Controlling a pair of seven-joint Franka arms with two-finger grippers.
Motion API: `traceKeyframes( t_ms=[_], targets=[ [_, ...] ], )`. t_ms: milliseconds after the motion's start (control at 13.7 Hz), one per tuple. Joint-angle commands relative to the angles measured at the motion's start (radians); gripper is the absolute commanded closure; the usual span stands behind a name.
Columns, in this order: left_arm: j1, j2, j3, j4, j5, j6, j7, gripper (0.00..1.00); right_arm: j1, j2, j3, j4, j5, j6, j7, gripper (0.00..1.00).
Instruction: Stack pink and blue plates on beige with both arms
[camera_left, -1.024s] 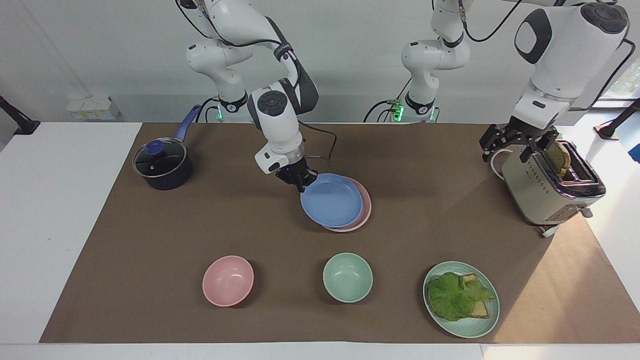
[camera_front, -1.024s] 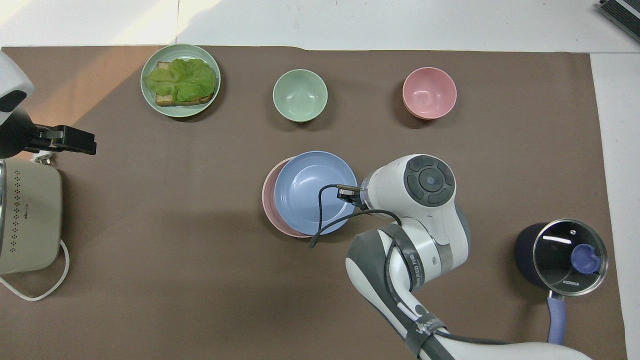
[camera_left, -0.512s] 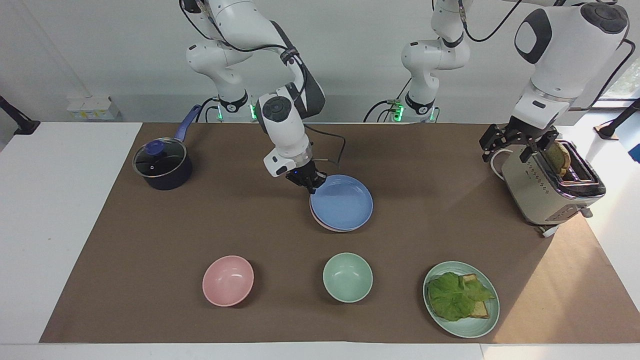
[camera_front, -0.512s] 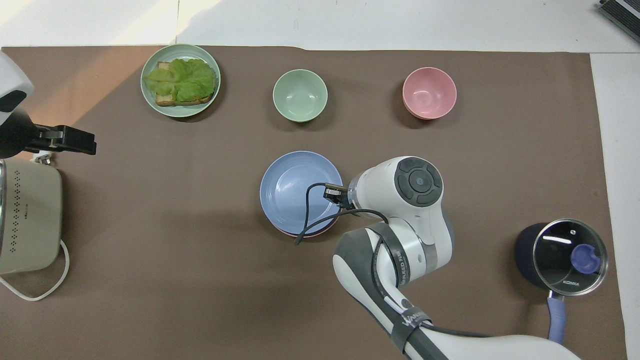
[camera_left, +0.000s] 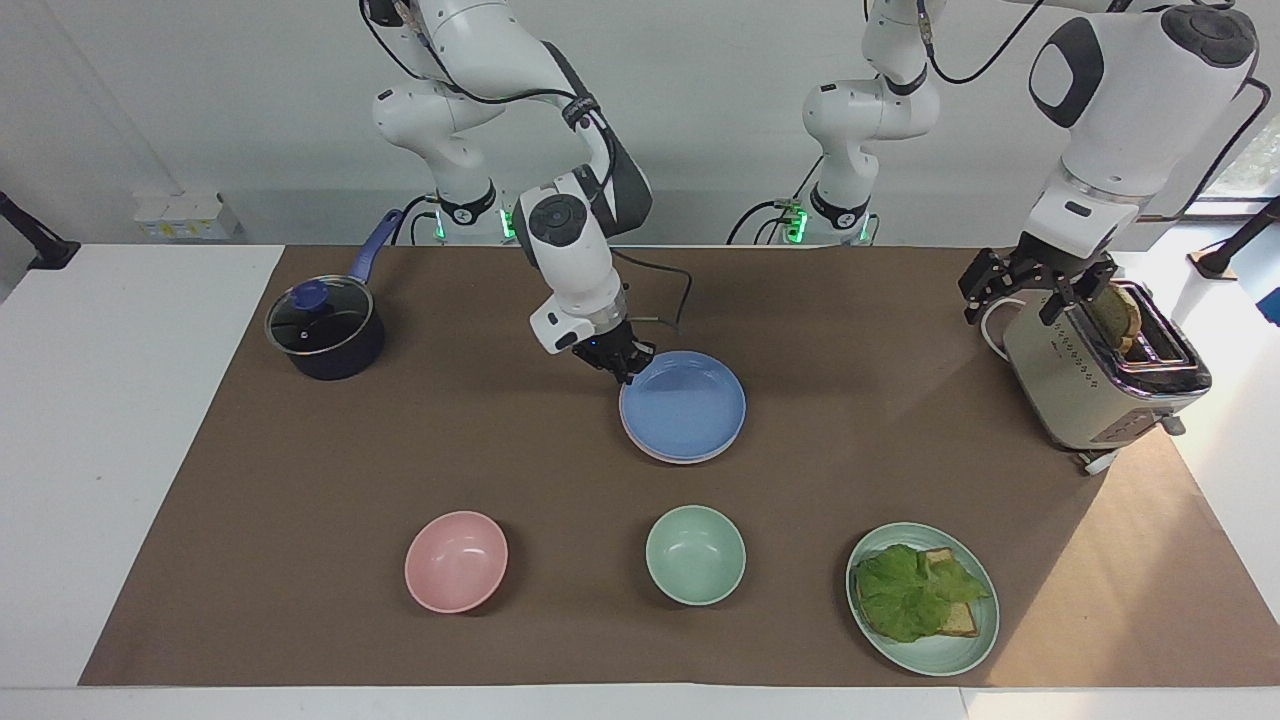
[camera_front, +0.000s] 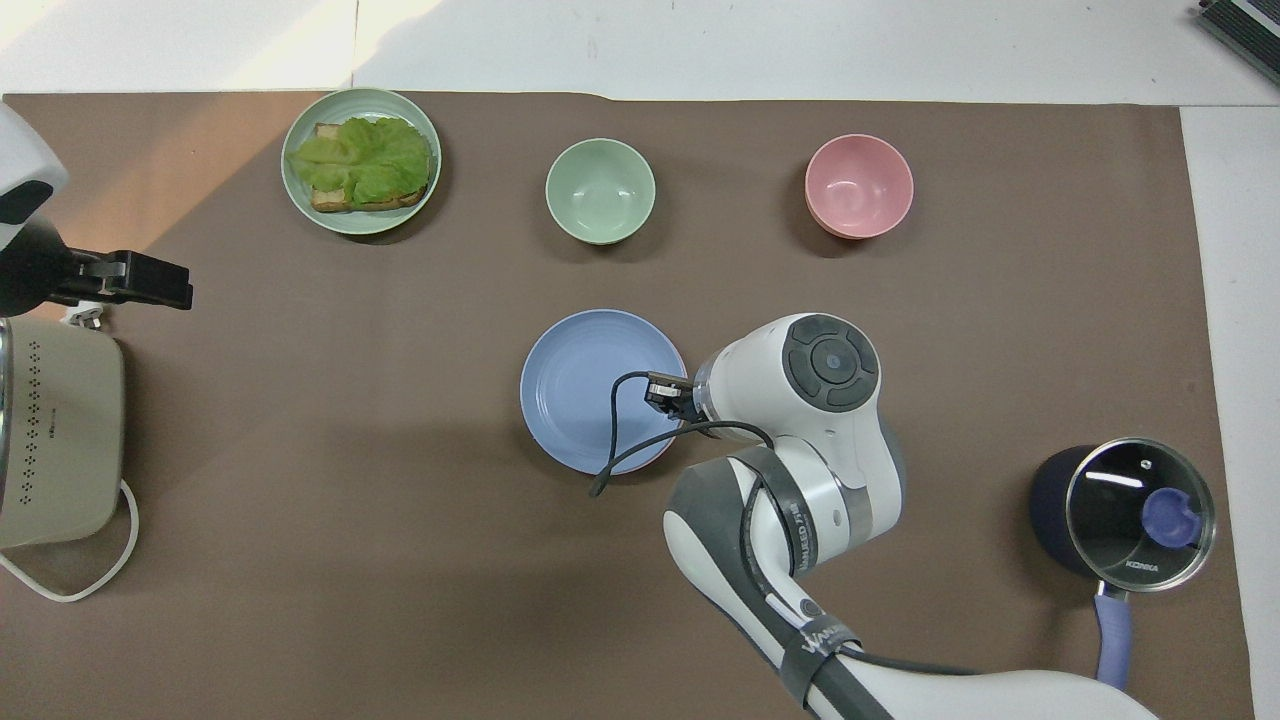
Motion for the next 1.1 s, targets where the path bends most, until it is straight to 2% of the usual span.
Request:
traceKeyframes(
  t_ms=[0, 220, 366, 585, 732, 878, 1024],
  targets=[
    [0.011, -0.006, -0.006, 0.014, 0.015, -0.023, 0.015, 0.0, -0.015, 0.001, 0.007, 0.014, 0.011, -0.039, 0.011, 0.02],
    [0.011, -0.006, -0.006, 0.014, 0.015, -0.023, 0.015, 0.0, -0.024, -0.031, -0.01, 0.038, -0.012, -0.084, 0.013, 0.0],
    [0.011, -0.006, -0.006, 0.014, 0.015, -0.023, 0.015, 0.0, -0.088, -0.074, -0.01, 0.062, -0.092, -0.129, 0.004, 0.0],
    [0.011, -0.006, -0.006, 0.014, 0.015, -0.023, 0.015, 0.0, -0.203, -0.124, -0.005, 0.14, -0.243, -0.264, -0.03, 0.0],
    [0.011, -0.006, -0.006, 0.014, 0.015, -0.023, 0.015, 0.0, -0.288, -0.138, -0.007, 0.211, -0.304, -0.362, -0.117, 0.0],
    [0.011, -0.006, -0.006, 0.014, 0.015, -0.023, 0.015, 0.0, -0.39, -0.176, -0.007, 0.251, -0.302, -0.427, -0.258, 0.0],
    [0.011, -0.006, -0.006, 0.014, 0.015, -0.023, 0.015, 0.0, -0.444, -0.219, -0.008, 0.269, -0.302, -0.51, -0.367, 0.0]
  ],
)
